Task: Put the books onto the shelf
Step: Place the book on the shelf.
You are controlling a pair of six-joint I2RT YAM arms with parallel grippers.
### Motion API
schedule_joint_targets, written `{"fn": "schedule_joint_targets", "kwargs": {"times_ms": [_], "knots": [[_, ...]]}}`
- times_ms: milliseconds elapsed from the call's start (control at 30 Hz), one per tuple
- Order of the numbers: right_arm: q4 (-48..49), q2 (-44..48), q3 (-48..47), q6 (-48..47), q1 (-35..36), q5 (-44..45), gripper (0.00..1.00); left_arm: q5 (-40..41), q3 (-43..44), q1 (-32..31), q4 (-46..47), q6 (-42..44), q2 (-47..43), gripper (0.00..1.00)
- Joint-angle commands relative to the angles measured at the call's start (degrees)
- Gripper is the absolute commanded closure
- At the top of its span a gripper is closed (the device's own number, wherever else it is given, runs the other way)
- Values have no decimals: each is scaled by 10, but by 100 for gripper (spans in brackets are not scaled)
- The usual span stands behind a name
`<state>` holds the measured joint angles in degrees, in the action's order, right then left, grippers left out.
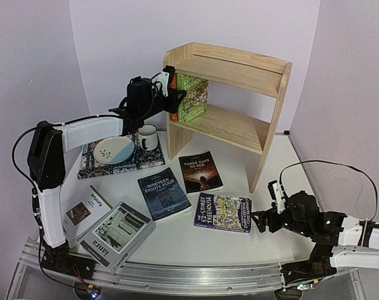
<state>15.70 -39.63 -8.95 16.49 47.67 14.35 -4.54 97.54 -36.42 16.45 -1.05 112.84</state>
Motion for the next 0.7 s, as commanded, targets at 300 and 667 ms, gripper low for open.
{"fn": "schedule_joint_targets", "kwargs": {"times_ms": [300,667], "knots": [[8,7,-14,-3,3,2,2,15,41,6,63,10,-19,98],[8,10,-13,-3,3,1,2,19,28,6,63,10,-30,85]]}}
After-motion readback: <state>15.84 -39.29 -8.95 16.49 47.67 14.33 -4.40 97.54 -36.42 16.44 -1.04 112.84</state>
